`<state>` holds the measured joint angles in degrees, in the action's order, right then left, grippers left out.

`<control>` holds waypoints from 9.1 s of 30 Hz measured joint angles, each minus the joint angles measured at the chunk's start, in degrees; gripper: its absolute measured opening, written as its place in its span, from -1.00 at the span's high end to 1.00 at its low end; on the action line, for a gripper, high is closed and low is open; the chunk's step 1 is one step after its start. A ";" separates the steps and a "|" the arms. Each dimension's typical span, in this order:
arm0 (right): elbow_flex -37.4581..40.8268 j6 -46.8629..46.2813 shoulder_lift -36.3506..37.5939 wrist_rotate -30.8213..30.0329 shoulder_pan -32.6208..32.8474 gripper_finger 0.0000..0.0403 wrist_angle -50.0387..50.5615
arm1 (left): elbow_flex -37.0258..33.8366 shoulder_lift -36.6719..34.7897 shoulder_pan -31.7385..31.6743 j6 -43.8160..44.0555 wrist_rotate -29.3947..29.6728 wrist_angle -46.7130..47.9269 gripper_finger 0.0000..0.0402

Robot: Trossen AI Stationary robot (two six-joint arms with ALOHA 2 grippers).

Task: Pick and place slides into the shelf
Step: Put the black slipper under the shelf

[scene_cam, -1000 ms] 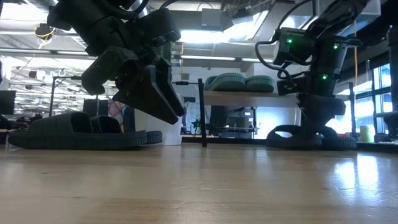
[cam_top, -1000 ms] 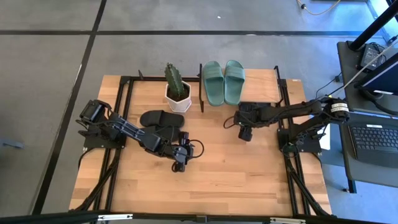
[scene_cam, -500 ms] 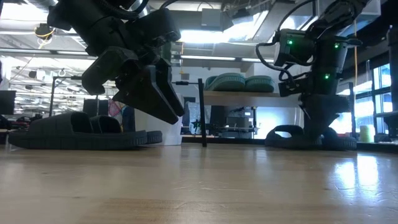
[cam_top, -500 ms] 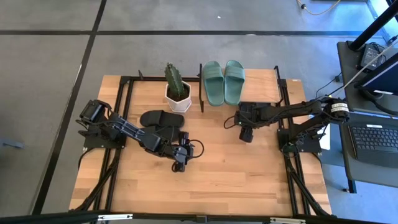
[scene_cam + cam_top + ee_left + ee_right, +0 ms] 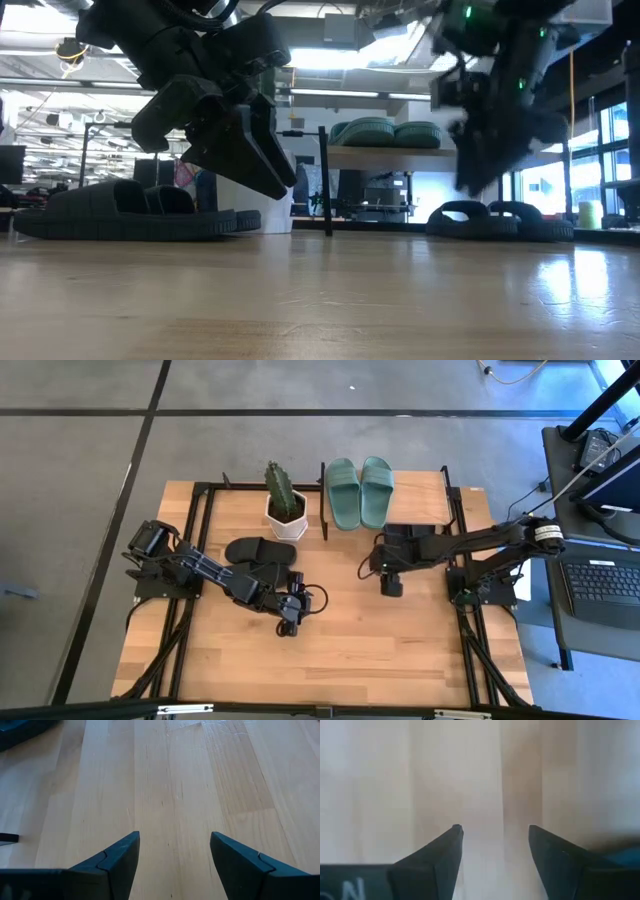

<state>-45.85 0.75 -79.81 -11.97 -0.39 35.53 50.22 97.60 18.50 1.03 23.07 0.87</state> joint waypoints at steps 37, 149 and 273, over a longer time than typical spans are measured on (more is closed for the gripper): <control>22.24 5.62 30.86 3.08 2.83 -0.13 -28.48 | 17.61 -1.75 -7.03 64.97 19.10 65.79 -0.10; 22.17 -17.46 30.82 25.59 5.52 -0.13 -19.77 | 31.61 23.41 -12.16 -20.14 19.47 -5.19 0.99; 22.24 -15.34 30.84 24.00 5.52 -0.13 -17.40 | 31.67 25.16 -14.23 -13.59 -32.85 3.00 0.12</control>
<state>-23.62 -14.59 -48.97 12.03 5.12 18.13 81.89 122.76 4.28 -12.56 -9.78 3.87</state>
